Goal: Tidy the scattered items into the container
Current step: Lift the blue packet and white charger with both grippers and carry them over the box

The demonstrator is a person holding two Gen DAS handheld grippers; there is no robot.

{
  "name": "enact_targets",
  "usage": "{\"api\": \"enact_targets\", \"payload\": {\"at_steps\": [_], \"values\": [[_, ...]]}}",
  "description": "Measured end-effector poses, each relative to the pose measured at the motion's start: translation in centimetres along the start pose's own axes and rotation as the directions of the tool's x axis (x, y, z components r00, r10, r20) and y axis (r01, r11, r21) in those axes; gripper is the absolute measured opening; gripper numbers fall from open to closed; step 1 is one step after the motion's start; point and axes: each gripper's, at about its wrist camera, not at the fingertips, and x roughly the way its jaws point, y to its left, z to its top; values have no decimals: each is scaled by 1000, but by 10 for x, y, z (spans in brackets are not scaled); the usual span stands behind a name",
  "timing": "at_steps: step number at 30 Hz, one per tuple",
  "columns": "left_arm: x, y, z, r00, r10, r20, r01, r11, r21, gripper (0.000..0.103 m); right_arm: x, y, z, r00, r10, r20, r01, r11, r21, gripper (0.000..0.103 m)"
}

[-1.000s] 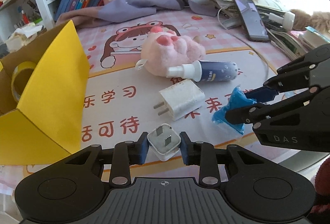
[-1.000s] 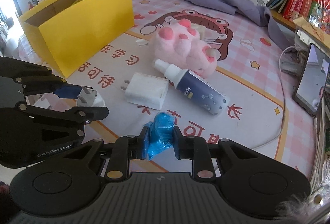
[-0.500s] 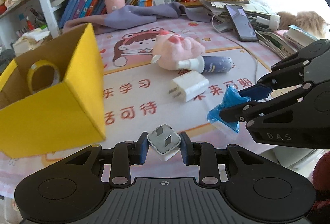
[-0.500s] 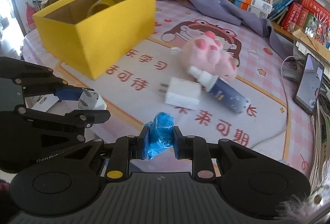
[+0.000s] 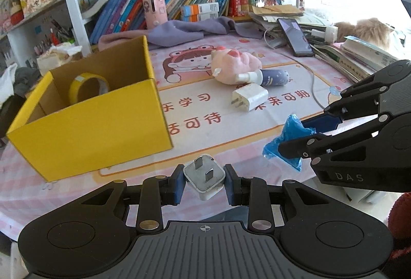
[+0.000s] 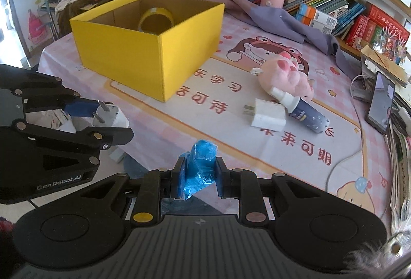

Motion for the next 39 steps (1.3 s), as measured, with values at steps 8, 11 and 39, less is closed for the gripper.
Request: {"api": "enact_targets", "payload": {"at_steps": [8,11,39], "values": [[-27,26,-25,1000,10,16,-11,1000,27,30,-8,42,-4,1000,3,25,-3,1000,22,21],[-35,37,-34,1000,22,11,-22,1000,18,30,-8,59,-5,1000,20,19,-20,1000,14,21],[-82,115,-83,983,181,-16,-181,971,-153,30,11,156,34,984,174,22,-168,969,-180,21]]}}
